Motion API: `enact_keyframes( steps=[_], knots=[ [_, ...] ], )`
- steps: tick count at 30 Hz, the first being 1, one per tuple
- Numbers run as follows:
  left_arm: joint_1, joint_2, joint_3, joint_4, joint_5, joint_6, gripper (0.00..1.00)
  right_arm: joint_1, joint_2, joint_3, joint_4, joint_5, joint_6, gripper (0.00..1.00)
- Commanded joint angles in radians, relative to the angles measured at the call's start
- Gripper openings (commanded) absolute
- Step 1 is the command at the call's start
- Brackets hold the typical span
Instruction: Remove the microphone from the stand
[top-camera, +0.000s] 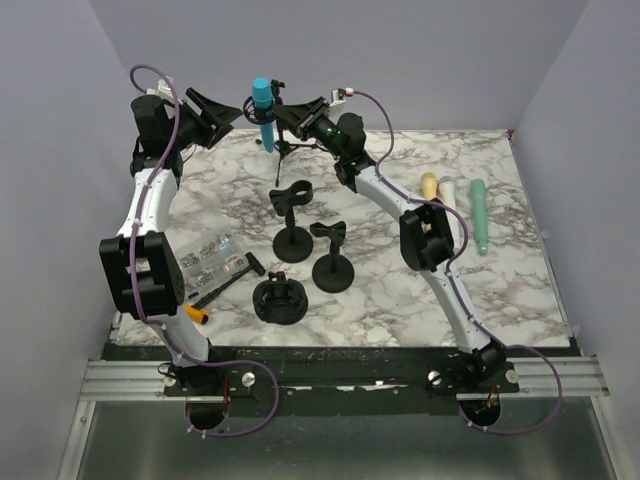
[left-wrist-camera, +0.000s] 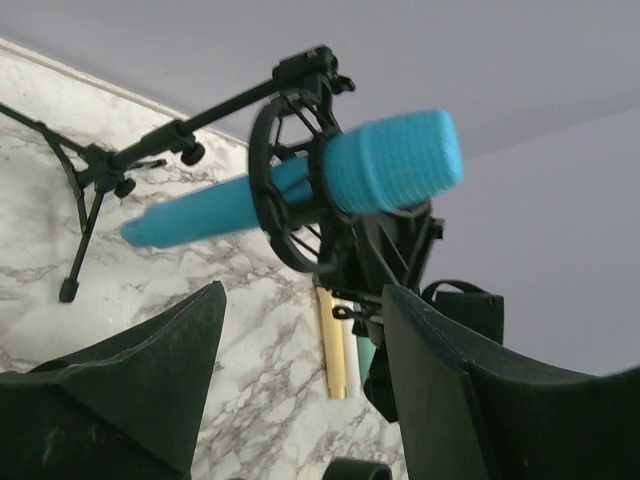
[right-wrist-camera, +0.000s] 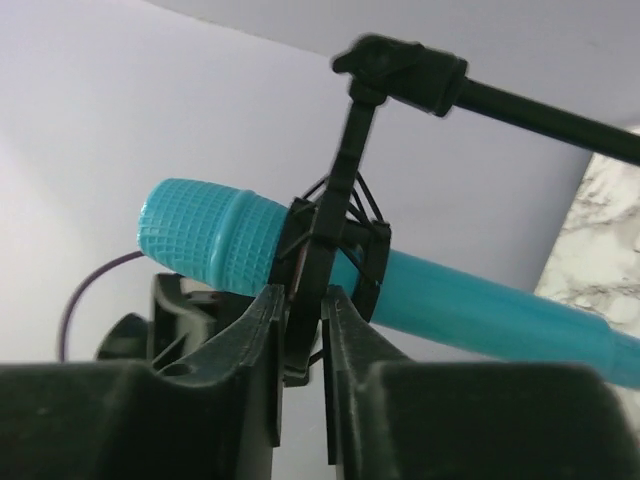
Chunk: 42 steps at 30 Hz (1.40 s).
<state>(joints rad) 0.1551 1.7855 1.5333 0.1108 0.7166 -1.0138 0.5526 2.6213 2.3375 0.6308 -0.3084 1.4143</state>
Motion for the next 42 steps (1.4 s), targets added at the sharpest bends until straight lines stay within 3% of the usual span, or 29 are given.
enact_keyframes(
  steps=[1,5,9,24,33,42],
  knots=[
    [0.003,-0.161,-0.046,-0.072,-0.014,0.099,0.65,0.004,0.019,0.039,-0.059,0.074,-0.012,0.16],
    [0.003,-0.271,-0.106,-0.109,-0.032,0.16,0.66,-0.002,-0.033,-0.008,-0.048,0.088,-0.022,0.05],
    [0.0,-0.369,-0.204,-0.116,-0.013,0.168,0.67,-0.023,-0.118,-0.127,-0.007,0.078,0.002,0.01],
    [-0.106,-0.605,-0.347,-0.145,-0.018,0.207,0.68,-0.185,-0.549,-0.748,0.177,-0.09,0.184,0.01],
    [-0.274,-0.603,-0.32,-0.183,-0.086,0.243,0.69,-0.332,-0.764,-1.1,0.242,-0.233,0.194,0.01],
    [-0.368,-0.618,-0.298,-0.197,-0.132,0.262,0.69,-0.42,-0.874,-1.308,0.295,-0.36,0.223,0.01]
  ],
)
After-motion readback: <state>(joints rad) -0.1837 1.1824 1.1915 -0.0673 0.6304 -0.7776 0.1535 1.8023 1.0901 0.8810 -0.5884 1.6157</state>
